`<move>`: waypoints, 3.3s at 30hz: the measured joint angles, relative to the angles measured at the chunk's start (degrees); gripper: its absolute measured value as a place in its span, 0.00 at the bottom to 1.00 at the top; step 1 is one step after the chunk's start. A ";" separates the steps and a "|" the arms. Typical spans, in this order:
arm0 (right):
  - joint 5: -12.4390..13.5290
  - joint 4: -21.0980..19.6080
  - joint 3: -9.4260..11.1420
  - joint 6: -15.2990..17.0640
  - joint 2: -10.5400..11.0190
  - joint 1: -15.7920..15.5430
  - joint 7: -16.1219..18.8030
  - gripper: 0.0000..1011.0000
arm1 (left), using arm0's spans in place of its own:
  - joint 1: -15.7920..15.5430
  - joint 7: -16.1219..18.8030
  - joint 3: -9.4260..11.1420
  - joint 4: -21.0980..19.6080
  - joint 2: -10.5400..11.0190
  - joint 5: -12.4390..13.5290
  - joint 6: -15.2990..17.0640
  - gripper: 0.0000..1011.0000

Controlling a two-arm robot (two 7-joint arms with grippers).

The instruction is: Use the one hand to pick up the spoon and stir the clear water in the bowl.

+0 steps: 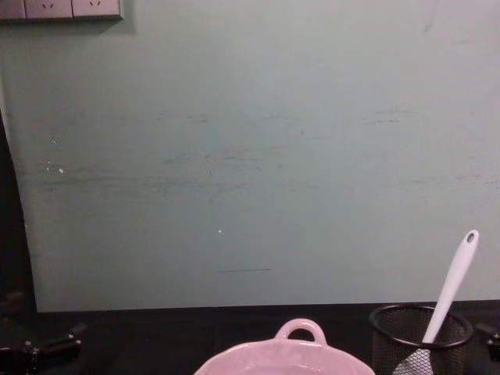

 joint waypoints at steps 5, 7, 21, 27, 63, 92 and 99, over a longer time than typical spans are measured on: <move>0.00 0.00 0.00 0.00 0.00 0.00 0.00 0.99 | 0.00 0.00 0.00 0.00 0.00 0.00 0.00 1.00; 0.00 0.00 0.00 0.00 0.00 0.00 0.00 0.99 | 0.00 0.00 0.00 0.00 0.00 0.00 0.00 1.00; 0.00 0.00 0.00 0.00 0.00 0.00 0.00 0.99 | 0.00 0.00 0.00 0.00 0.00 0.00 0.00 1.00; 0.00 0.00 0.00 0.00 0.00 0.00 0.00 0.99 | 0.00 0.00 0.00 0.00 0.00 0.00 0.00 1.00; 0.00 0.00 0.00 0.00 0.00 0.00 0.00 0.99 | 0.00 0.00 0.00 0.00 0.00 0.00 0.00 1.00; -0.33 -0.07 0.17 -0.08 -0.04 -0.15 -0.19 0.99 | 0.00 0.00 0.00 0.00 0.00 0.00 0.00 1.00; -2.11 -4.40 2.53 -0.01 0.60 -3.87 -3.15 0.99 | 0.00 0.00 0.00 0.00 0.00 0.00 0.00 1.00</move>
